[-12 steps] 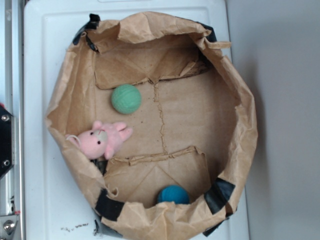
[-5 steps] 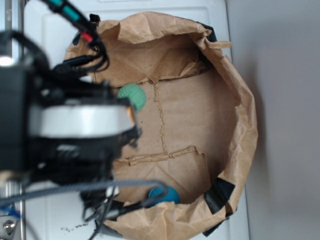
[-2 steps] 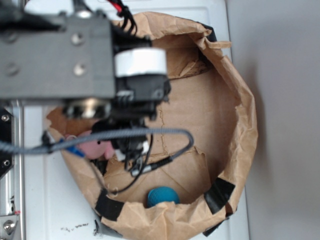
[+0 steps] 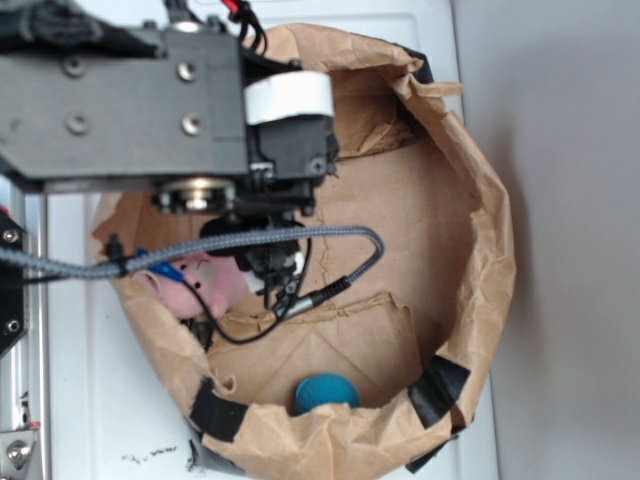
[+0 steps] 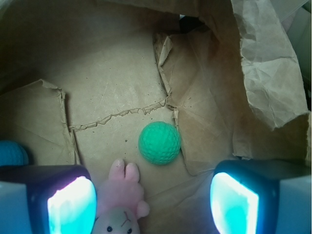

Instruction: Grab the green ball.

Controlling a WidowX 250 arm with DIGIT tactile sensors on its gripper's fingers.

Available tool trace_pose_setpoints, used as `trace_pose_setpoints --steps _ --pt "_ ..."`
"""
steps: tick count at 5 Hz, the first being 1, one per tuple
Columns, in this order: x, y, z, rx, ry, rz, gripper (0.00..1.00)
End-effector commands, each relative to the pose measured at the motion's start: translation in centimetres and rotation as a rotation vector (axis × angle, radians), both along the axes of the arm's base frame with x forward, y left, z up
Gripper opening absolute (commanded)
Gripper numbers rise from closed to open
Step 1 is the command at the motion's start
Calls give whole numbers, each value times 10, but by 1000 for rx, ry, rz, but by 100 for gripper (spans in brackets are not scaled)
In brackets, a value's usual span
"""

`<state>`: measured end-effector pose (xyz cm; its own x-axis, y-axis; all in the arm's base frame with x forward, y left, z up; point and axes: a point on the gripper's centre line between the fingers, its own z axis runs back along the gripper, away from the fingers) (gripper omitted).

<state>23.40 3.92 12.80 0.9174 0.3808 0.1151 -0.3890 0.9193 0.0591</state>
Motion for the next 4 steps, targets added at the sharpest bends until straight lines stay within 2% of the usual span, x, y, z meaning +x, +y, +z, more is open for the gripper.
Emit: trace_pose_setpoints --steps 1,2,3,4 --pt "1 4 6 6 -26 1 100" --pt "1 4 6 6 -26 1 100" --pt "22 17 -28 7 20 39 100" --pt "26 23 -35 -8 -5 55 100"
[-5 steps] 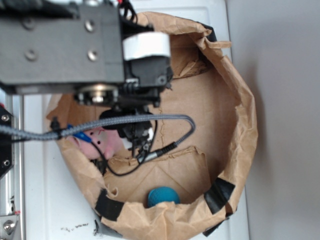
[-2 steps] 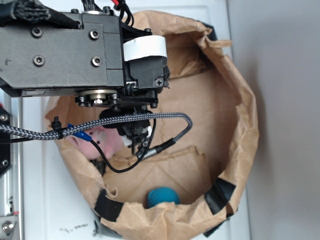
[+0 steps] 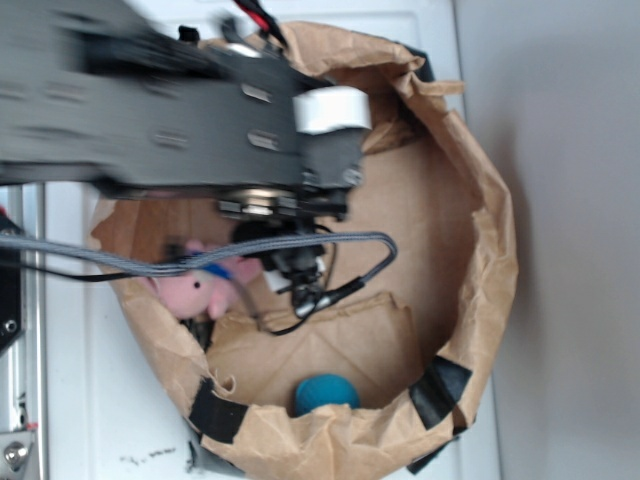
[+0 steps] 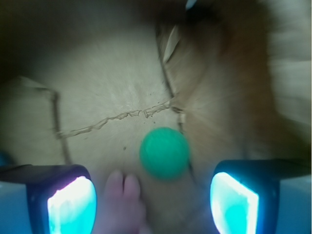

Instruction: Grab the green ball.

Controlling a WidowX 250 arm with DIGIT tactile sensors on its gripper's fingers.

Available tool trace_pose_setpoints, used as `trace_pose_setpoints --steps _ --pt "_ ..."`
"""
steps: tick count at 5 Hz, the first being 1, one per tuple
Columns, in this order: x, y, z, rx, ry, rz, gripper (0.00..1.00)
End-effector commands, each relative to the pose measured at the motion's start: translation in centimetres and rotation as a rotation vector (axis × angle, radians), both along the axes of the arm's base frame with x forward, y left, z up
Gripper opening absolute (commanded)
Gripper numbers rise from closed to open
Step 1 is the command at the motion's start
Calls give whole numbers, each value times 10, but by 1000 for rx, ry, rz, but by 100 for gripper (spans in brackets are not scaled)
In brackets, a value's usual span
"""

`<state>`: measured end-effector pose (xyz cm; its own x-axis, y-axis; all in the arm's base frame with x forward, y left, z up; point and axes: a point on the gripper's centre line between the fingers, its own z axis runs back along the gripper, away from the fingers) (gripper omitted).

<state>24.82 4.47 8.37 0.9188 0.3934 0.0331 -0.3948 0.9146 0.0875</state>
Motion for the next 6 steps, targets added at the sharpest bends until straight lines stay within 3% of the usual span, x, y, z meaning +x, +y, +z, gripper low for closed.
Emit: trace_pose_setpoints --steps 1,4,5,6 --pt "16 25 7 -34 -88 36 100" --pt "4 41 3 -44 -130 23 100" --pt "6 42 -12 -75 -78 79 100" --pt "4 39 -27 -93 -64 99 100"
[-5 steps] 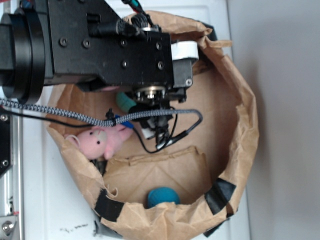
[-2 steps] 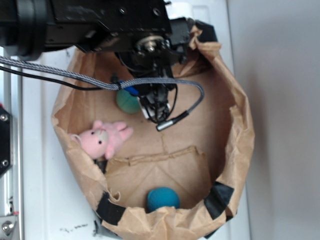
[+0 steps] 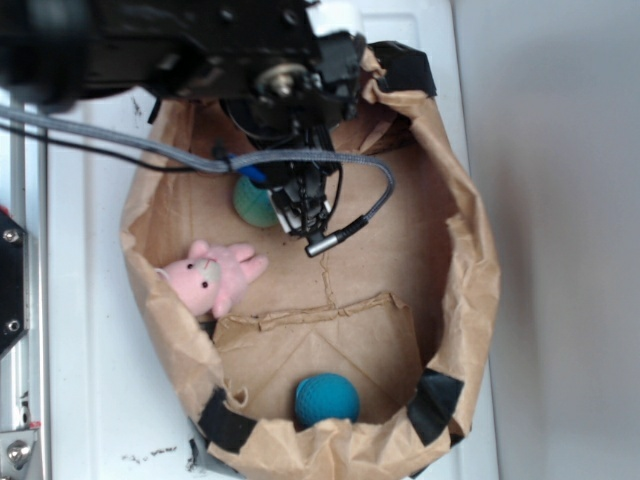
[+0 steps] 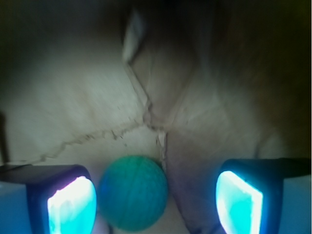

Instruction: Grab the green ball.

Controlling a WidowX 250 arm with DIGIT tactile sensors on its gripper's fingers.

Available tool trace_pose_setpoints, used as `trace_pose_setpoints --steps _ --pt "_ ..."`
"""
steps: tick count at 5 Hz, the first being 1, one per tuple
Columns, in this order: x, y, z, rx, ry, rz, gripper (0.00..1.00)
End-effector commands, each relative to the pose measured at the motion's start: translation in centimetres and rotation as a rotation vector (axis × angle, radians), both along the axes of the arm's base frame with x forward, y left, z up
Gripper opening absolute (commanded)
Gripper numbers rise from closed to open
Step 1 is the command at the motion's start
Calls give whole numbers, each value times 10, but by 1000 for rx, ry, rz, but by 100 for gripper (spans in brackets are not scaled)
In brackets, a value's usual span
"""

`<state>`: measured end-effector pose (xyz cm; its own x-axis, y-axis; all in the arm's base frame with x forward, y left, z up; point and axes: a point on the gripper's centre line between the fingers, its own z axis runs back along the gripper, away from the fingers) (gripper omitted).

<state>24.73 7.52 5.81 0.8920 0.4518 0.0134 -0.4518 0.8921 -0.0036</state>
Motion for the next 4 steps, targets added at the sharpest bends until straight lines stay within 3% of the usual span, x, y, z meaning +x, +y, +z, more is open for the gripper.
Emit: trace_pose_setpoints --steps 1,2,3,4 --pt "3 -1 -5 19 -58 63 100" --pt "4 -5 -19 44 -62 66 100" --pt "5 -10 -26 76 -72 95 0" --pt "7 -14 -25 87 -71 134 0"
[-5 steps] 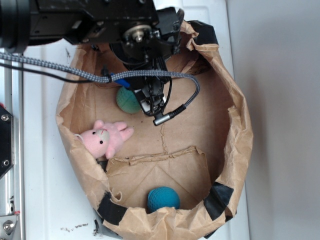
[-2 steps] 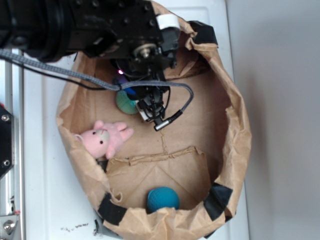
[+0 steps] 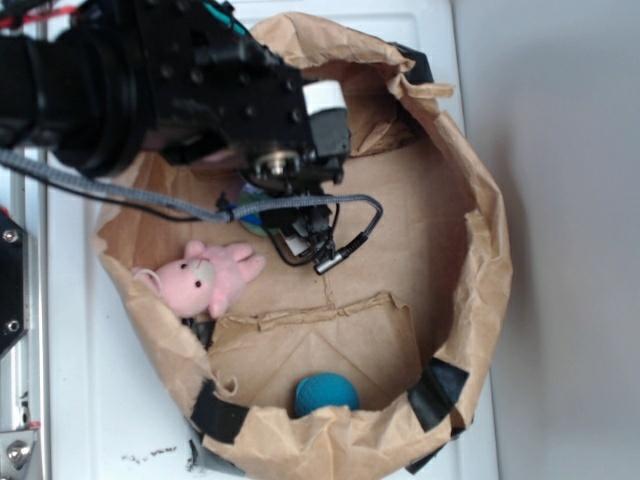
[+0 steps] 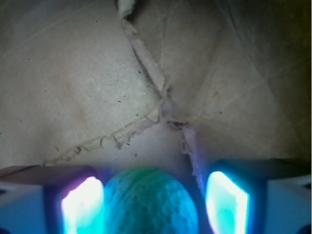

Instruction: Grab the green ball.

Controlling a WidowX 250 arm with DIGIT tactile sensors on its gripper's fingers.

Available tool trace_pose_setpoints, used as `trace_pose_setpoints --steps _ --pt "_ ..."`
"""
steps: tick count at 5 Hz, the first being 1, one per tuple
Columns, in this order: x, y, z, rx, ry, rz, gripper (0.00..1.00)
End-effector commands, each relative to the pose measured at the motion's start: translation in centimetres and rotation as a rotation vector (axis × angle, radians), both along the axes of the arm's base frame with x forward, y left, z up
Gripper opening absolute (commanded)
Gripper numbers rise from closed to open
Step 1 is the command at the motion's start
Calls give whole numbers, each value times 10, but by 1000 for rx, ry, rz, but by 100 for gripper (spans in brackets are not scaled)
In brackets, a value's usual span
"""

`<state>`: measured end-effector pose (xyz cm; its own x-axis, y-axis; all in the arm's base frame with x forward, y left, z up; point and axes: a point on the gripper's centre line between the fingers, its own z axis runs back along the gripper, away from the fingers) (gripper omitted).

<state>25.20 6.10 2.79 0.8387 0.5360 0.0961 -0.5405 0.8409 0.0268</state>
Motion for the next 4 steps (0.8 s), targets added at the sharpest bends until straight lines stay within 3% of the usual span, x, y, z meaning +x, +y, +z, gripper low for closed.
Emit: trace_pose_setpoints --steps 1,2,4 --pt "-1 -1 7 21 -22 51 0" --pt "1 -1 12 14 -20 74 0" --pt "5 8 77 -86 7 114 0"
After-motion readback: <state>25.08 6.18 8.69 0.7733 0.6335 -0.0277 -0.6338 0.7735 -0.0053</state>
